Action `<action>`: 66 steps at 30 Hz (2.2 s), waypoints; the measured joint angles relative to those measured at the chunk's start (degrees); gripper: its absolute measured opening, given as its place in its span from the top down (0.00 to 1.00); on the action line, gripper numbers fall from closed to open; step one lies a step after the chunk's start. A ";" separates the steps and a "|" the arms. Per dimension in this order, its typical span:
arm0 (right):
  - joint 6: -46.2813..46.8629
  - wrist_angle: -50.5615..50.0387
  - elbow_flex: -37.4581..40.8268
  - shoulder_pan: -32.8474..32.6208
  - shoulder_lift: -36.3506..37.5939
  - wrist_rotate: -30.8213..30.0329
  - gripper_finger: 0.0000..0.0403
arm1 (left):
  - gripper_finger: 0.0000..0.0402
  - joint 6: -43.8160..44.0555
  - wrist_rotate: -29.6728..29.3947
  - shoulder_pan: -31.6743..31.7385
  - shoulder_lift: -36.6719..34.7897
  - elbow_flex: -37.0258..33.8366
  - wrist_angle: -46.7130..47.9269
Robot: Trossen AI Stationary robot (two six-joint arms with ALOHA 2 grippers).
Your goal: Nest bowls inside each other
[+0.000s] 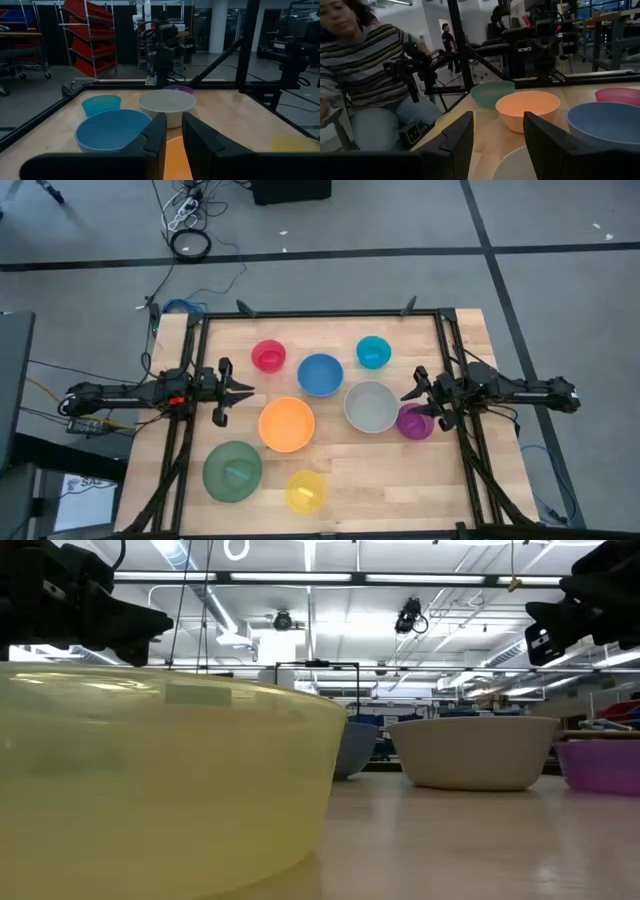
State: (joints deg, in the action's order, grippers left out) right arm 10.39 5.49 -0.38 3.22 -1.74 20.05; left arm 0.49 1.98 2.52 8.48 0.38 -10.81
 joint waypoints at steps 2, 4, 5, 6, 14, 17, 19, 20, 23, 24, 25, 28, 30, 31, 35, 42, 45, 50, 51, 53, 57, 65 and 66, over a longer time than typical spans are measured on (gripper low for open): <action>0.00 -0.02 0.00 0.00 0.00 -0.02 0.60 | 0.83 -0.01 0.00 0.00 -0.01 0.01 -0.02; -0.01 -0.01 -0.02 0.01 -0.01 -0.01 0.60 | 0.83 -0.02 0.00 -0.01 -0.01 0.01 -0.01; -0.01 -0.01 -0.02 0.02 -0.01 0.00 0.60 | 0.83 -0.01 0.00 0.00 -0.01 0.01 -0.01; 0.00 -0.01 -0.02 0.01 -0.01 0.00 0.60 | 0.83 -0.02 0.00 -0.02 -0.01 0.02 -0.02; -0.01 0.05 -0.01 0.02 -0.01 -0.02 0.60 | 0.83 0.00 0.00 -0.02 -0.01 0.01 -0.02; -0.60 2.56 -0.02 0.02 -0.02 -0.15 0.60 | 0.83 0.00 0.00 0.00 0.01 0.00 0.00; -1.23 5.68 -0.02 0.01 -0.02 -0.76 0.60 | 0.83 0.00 0.00 -0.01 0.00 0.02 -0.02; -1.00 8.12 -0.01 0.02 -0.02 -0.97 0.60 | 0.83 -0.01 0.00 -0.01 0.01 0.01 -0.02; 1.29 16.99 -0.02 0.02 0.00 -1.00 0.60 | 0.83 -0.01 0.01 -0.01 0.00 0.01 -0.02; 1.42 19.83 -0.02 0.00 0.00 -1.00 0.60 | 0.83 0.16 0.00 0.00 0.01 0.02 -0.04; 1.40 22.36 -0.02 0.00 0.00 -0.98 0.60 | 0.83 1.12 0.02 -0.02 -0.01 0.00 -0.04; 1.48 28.73 -0.16 0.00 0.00 -0.96 0.60 | 0.83 9.80 0.04 0.00 0.01 0.02 -0.97; 2.49 31.50 -0.64 -0.02 -0.02 -0.69 0.60 | 0.83 16.85 0.03 -0.01 -0.01 0.01 -1.98; 2.51 33.00 -0.83 -0.06 -0.02 0.11 0.60 | 0.83 19.45 -0.07 -0.01 0.01 0.02 -2.48; 1.57 35.81 -0.94 -0.07 0.00 5.85 0.60 | 0.83 20.82 -4.68 0.00 0.23 0.00 -10.05; 1.52 36.04 -1.03 -0.09 0.00 15.39 0.60 | 0.83 20.51 -9.35 0.00 0.21 0.00 -22.37; 1.53 36.07 -1.05 -0.09 0.00 15.63 0.60 | 0.83 20.74 -10.92 0.00 0.22 0.00 -24.25; 2.85 36.05 -1.11 -0.09 0.00 13.87 0.60 | 0.83 20.76 -10.93 0.00 0.22 0.00 -25.61; 2.90 36.06 -1.11 -0.09 0.00 12.72 0.60 | 0.83 20.76 -10.93 0.00 0.24 0.00 -25.81; 2.92 36.07 -1.14 -0.09 0.00 9.55 0.60 | 0.83 20.76 -10.95 0.00 0.18 0.00 -26.32; 2.93 36.67 -1.14 -0.09 -0.02 1.77 0.60 | 0.83 21.18 -10.95 -0.02 0.25 0.00 -25.42; -7.73 39.88 -1.79 0.43 -0.01 -13.48 0.60 | 0.83 23.83 -10.88 -0.04 2.43 0.01 -28.00; -8.37 39.51 -2.31 0.73 -0.02 -14.75 0.60 | 0.83 23.93 -10.91 -0.07 3.10 0.00 -28.94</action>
State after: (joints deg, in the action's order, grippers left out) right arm 2.02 45.01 -2.69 3.96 -1.76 5.30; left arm 24.42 -8.93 2.46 11.58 0.38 -39.75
